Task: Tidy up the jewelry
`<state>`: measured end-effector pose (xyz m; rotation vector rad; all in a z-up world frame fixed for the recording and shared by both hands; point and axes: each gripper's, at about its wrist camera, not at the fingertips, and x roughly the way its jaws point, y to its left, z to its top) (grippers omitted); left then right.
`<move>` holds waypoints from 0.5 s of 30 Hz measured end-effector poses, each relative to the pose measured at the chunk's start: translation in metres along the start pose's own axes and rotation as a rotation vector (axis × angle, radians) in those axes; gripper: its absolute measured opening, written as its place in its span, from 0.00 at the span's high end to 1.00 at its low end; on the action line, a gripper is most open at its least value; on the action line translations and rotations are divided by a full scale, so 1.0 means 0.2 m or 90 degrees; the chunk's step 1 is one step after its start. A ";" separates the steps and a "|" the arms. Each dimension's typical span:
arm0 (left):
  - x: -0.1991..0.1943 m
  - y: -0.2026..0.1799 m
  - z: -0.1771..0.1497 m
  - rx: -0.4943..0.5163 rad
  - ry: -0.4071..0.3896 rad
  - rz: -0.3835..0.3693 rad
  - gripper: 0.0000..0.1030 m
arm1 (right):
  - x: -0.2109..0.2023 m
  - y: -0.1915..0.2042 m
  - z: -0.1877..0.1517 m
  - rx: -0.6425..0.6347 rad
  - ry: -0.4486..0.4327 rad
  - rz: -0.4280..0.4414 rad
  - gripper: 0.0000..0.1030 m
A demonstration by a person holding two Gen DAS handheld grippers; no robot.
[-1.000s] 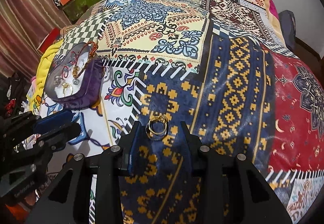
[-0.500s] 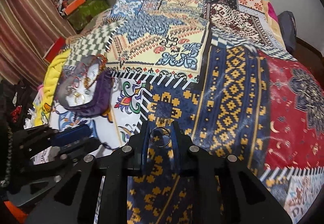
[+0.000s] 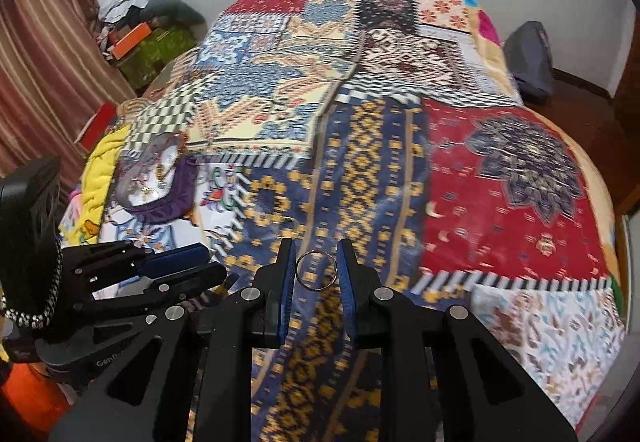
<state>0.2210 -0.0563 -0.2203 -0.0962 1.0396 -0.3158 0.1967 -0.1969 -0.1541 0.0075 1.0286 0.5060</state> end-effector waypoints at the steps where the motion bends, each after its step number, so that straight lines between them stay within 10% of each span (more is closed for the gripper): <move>1: 0.02 -0.02 0.01 0.007 0.003 0.001 0.79 | -0.01 -0.01 -0.01 0.001 -0.001 -0.004 0.82; 15: 0.22 -0.10 0.15 0.031 0.019 0.004 0.79 | -0.05 -0.11 -0.03 0.028 -0.012 0.007 0.82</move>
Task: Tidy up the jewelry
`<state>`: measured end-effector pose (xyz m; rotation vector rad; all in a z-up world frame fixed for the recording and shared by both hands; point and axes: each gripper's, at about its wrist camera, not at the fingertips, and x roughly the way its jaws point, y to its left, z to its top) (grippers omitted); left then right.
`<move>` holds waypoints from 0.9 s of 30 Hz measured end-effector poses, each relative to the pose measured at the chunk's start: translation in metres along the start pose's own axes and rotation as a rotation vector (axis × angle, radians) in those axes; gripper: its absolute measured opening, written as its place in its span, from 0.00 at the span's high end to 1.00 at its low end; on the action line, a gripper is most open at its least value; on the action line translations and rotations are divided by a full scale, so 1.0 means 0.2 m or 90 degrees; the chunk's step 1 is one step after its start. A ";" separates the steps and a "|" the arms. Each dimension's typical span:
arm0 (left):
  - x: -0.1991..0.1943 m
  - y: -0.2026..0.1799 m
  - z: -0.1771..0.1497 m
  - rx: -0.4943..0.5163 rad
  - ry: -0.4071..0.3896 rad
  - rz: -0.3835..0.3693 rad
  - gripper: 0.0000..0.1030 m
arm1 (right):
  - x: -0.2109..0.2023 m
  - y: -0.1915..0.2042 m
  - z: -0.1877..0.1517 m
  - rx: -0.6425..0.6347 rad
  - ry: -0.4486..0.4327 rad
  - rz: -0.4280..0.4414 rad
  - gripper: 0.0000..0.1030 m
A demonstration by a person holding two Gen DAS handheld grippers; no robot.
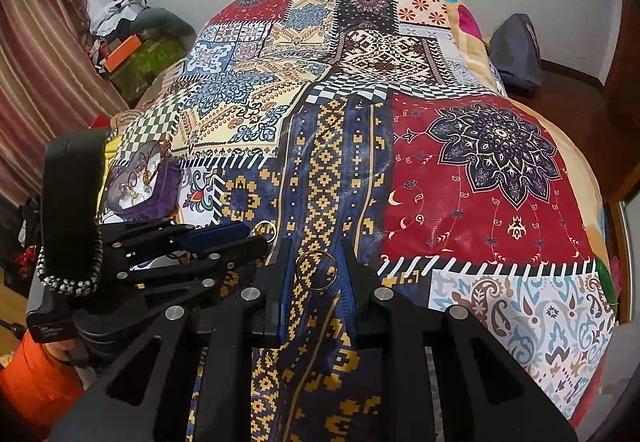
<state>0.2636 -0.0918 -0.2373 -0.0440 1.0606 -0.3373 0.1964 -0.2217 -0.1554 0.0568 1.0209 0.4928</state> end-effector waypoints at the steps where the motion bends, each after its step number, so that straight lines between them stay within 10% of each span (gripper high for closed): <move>1: 0.01 -0.01 0.00 0.007 -0.001 0.003 0.79 | 0.00 0.00 0.00 0.001 0.000 0.001 0.82; 9: 0.04 -0.07 0.00 0.045 -0.019 0.032 0.94 | 0.01 0.00 -0.01 0.009 0.002 0.012 0.82; 27: -0.28 0.06 -0.04 -0.001 -0.098 0.046 0.94 | -0.06 0.11 0.07 -0.020 -0.026 0.025 0.82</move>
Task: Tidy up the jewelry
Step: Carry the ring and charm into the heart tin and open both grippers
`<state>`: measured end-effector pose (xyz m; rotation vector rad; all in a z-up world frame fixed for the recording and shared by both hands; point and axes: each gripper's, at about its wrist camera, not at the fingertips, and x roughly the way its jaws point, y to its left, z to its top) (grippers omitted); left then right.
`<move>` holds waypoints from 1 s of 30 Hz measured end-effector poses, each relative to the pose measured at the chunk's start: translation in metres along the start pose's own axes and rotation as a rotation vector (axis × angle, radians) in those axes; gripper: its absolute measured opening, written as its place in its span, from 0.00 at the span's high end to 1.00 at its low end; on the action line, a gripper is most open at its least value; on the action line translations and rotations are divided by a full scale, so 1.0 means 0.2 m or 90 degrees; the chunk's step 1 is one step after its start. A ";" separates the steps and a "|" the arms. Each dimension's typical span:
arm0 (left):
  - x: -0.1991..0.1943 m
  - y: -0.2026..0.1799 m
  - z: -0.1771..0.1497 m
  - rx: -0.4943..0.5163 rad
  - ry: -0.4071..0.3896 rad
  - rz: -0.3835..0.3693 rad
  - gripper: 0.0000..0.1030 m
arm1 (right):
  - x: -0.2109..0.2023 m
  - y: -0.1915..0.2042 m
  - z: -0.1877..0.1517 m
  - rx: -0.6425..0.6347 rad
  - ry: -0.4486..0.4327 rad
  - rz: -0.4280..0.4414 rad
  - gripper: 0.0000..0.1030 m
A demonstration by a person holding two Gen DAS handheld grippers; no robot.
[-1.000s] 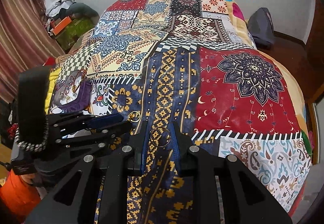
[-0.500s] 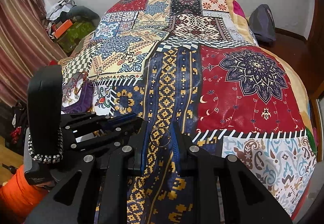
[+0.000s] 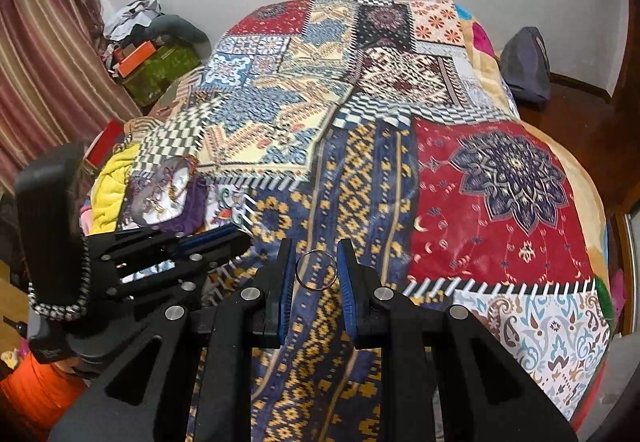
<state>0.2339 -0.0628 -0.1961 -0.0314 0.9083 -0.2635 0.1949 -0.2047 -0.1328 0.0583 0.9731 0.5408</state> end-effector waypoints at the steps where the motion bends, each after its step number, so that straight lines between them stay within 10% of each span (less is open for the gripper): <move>1: -0.03 0.03 0.01 -0.006 -0.009 0.003 0.94 | 0.00 0.01 0.01 -0.002 -0.003 0.002 0.82; 30: -0.59 0.61 -0.04 -0.131 -0.136 0.099 0.94 | 0.13 0.69 0.25 -0.122 -0.049 0.116 0.82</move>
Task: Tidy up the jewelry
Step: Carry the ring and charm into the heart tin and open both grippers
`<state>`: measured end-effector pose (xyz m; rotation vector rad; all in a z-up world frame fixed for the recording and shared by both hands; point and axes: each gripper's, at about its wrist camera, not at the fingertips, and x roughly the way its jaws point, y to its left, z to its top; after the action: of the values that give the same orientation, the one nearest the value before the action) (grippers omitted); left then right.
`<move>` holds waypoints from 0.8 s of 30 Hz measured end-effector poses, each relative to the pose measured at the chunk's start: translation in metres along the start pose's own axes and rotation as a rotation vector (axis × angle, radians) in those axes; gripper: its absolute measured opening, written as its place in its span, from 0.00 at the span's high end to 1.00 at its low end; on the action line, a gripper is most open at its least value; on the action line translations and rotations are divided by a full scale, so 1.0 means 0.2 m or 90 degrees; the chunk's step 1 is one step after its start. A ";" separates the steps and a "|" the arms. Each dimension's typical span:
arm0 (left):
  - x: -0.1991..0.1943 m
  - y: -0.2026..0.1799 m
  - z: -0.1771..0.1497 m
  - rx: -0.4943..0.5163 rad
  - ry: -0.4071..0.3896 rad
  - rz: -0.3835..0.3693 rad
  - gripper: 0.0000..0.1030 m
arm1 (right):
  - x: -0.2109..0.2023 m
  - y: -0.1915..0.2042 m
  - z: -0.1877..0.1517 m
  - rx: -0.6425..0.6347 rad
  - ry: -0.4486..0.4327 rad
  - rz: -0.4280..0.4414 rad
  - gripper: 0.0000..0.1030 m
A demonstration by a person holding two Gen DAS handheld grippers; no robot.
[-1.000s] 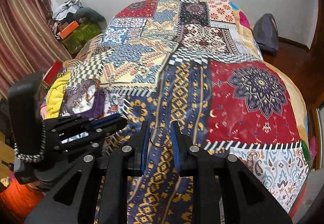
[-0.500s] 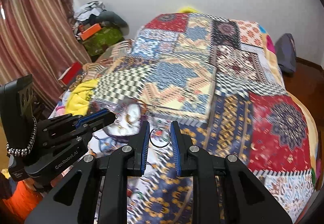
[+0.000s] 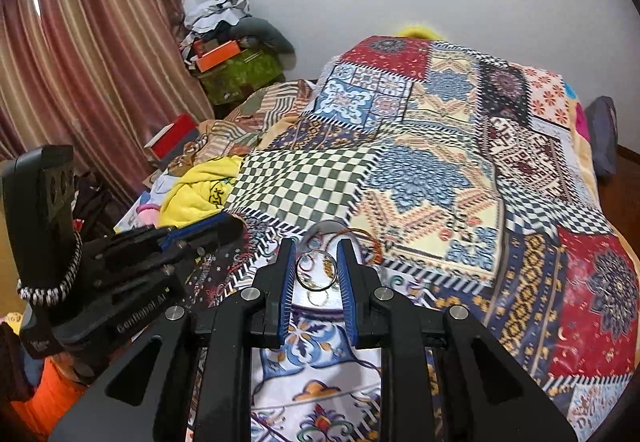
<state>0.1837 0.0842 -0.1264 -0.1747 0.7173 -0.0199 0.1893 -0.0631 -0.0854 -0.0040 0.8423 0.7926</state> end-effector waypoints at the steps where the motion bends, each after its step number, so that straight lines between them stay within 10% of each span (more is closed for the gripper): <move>1: 0.02 0.00 -0.01 0.001 0.006 -0.001 0.94 | 0.02 0.01 0.00 -0.002 0.002 0.001 0.82; 24: 0.34 -0.03 -0.10 0.033 0.083 -0.018 0.94 | 0.37 -0.02 0.02 -0.003 0.067 0.000 0.82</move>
<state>0.2216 0.0701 -0.1836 -0.1348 0.8428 -0.0774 0.2240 -0.0192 -0.1337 -0.0507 0.9395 0.7991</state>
